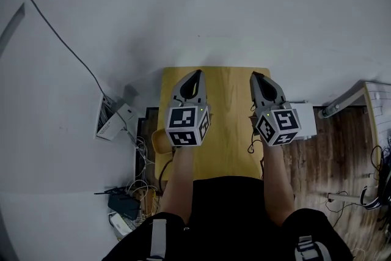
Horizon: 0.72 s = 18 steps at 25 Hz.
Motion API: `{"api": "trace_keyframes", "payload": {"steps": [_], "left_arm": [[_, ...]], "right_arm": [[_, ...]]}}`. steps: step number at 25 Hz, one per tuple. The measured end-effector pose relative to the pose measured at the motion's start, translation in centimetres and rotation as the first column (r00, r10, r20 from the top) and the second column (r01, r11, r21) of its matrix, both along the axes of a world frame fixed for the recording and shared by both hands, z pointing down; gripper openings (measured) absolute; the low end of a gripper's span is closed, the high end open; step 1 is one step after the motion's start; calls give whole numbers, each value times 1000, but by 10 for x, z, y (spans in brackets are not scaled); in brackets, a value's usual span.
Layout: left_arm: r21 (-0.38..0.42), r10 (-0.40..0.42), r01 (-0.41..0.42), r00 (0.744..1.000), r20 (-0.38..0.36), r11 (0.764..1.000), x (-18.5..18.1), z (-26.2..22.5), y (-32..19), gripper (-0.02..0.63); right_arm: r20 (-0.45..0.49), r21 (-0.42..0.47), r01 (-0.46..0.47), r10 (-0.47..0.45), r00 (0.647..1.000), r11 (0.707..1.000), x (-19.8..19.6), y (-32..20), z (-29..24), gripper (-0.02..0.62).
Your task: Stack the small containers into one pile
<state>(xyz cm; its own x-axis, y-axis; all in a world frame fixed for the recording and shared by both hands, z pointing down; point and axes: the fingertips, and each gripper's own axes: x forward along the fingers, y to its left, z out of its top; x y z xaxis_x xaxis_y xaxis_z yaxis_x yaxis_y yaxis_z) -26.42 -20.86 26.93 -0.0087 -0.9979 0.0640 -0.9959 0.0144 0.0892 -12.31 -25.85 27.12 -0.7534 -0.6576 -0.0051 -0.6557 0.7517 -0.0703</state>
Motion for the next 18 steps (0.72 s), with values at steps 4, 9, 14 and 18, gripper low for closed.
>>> {"api": "trace_keyframes", "payload": {"steps": [4, 9, 14, 18], "left_arm": [[-6, 2, -2, 1000, 5, 1000, 4, -1, -1, 0], [7, -12, 11, 1000, 11, 1000, 2, -4, 2, 0], [3, -18, 18, 1000, 7, 1000, -1, -1, 5, 0], [-2, -17, 17, 1000, 5, 1000, -2, 1, 4, 0]], "right_arm": [[17, 13, 5, -5, 1000, 1000, 2, -3, -8, 3], [25, 10, 12, -12, 1000, 1000, 1, -2, -7, 3], [27, 6, 18, -18, 999, 1000, -1, 0, -4, 3], [30, 3, 21, -21, 999, 1000, -3, -1, -4, 3]]}}
